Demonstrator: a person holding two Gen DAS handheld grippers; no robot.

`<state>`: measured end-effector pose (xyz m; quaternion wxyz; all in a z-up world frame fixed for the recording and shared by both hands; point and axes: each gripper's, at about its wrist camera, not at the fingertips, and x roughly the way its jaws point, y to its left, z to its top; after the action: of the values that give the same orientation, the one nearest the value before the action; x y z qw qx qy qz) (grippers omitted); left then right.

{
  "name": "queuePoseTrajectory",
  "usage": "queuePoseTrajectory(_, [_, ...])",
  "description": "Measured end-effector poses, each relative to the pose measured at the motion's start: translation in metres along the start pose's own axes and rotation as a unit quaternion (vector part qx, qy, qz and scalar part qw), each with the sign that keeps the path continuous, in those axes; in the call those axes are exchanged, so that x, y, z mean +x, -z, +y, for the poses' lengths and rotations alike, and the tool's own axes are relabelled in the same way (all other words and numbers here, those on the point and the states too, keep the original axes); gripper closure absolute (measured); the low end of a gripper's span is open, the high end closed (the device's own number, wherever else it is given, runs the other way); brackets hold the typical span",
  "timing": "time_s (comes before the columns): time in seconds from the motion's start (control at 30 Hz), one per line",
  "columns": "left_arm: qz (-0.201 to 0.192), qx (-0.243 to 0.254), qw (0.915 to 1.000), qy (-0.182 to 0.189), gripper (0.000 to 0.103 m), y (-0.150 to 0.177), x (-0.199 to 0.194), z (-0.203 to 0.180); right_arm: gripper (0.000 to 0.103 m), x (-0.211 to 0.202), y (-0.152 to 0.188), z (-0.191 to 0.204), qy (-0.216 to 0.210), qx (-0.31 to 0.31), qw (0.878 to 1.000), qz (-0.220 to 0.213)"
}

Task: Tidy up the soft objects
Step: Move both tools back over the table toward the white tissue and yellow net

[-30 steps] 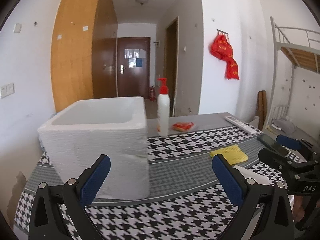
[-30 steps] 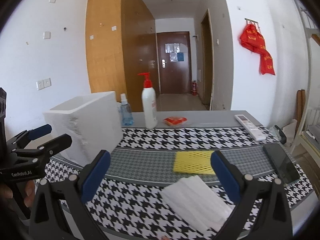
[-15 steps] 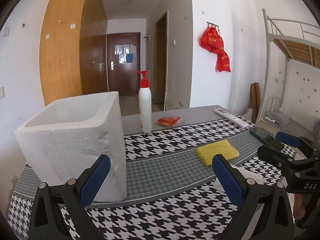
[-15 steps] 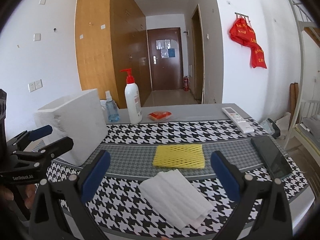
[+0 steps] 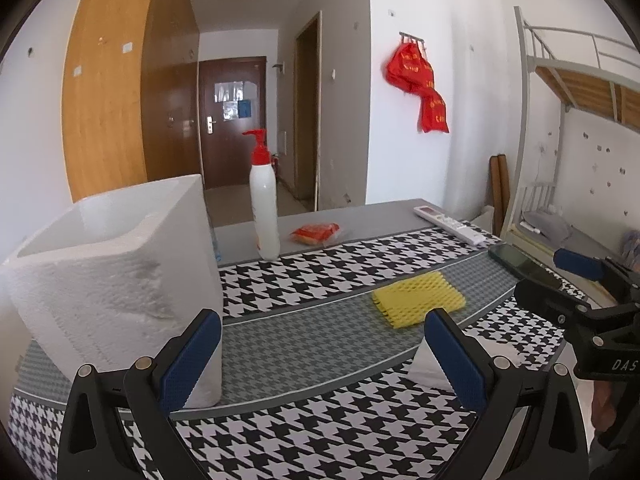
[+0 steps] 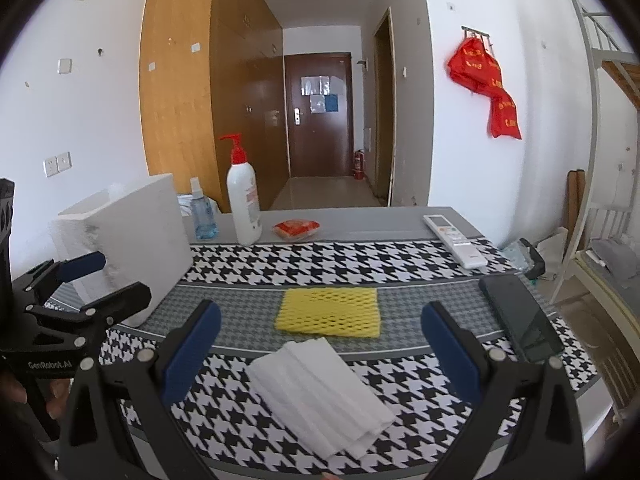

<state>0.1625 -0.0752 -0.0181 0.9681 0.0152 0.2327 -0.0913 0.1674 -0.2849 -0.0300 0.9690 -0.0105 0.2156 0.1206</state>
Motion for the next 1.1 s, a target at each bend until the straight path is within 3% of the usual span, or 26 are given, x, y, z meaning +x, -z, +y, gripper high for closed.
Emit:
queuePoseTrajectory(0.53, [0.042, 0.021, 0.9983, 0.035, 0.001, 0.004, 0.029, -0.031, 0.001, 0.020, 0.002, -0.032, 0.020, 0.009, 0.999, 0.024])
queuePoseTrajectory(1.1, [0.103, 0.010, 0.9920, 0.073, 0.001, 0.014, 0.052, -0.058, 0.001, 0.052, -0.005, -0.041, -0.016, -0.009, 0.998, 0.059])
